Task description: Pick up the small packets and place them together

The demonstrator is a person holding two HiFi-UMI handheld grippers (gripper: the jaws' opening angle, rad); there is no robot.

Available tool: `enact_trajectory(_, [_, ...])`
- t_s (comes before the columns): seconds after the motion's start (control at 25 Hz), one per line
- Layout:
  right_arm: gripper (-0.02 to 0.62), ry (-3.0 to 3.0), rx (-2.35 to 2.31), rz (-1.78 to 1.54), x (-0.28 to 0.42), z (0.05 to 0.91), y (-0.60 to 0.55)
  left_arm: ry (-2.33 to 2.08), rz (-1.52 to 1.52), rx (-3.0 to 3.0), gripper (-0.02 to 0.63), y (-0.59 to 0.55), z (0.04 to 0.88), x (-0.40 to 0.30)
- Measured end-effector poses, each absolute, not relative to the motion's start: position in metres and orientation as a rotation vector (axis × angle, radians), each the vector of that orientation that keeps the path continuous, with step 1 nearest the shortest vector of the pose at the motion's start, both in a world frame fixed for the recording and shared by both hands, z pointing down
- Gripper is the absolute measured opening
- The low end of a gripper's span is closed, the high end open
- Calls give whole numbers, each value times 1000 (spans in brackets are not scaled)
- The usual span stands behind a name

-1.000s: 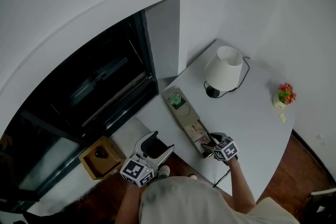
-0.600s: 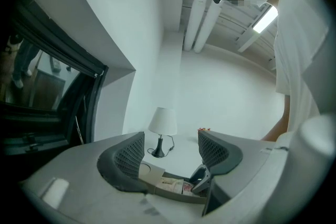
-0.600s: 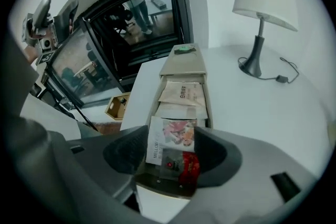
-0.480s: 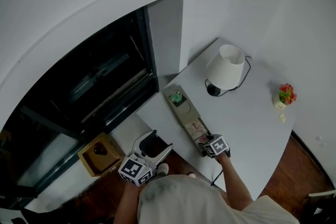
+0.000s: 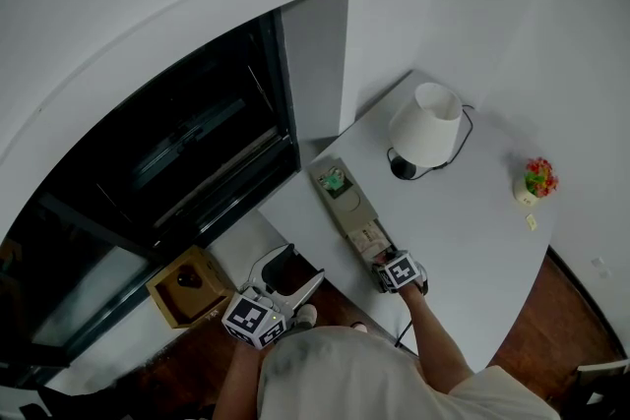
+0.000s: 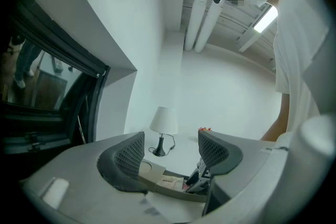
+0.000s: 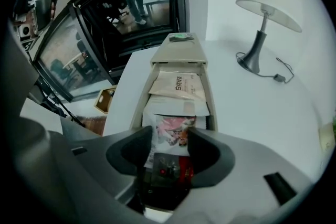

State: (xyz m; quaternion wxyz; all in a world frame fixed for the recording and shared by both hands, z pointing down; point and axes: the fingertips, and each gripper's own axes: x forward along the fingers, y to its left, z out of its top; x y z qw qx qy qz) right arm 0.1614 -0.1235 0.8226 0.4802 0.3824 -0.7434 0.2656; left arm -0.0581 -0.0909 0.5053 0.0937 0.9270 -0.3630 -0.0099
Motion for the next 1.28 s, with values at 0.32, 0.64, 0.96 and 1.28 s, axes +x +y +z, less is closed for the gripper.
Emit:
enact_trajectory(0.32, [162,-1882,983,632,158,811,-123,-1083,-24,2755,314,-87,506,-61])
enact_trajectory(0.64, [11,-1959,1012,600,148,761,-116,-1092,-30,2734,314,-88,510,-62])
enact_trajectory(0.96, [12,-1968,1064,606,159,759,-125,-1096,-27,2738,314,-89,510,-62])
enact_trajectory(1.28, [18,-1999,1039,590,156,756,-138,-1107,-25,2730,314,-91,510,-65])
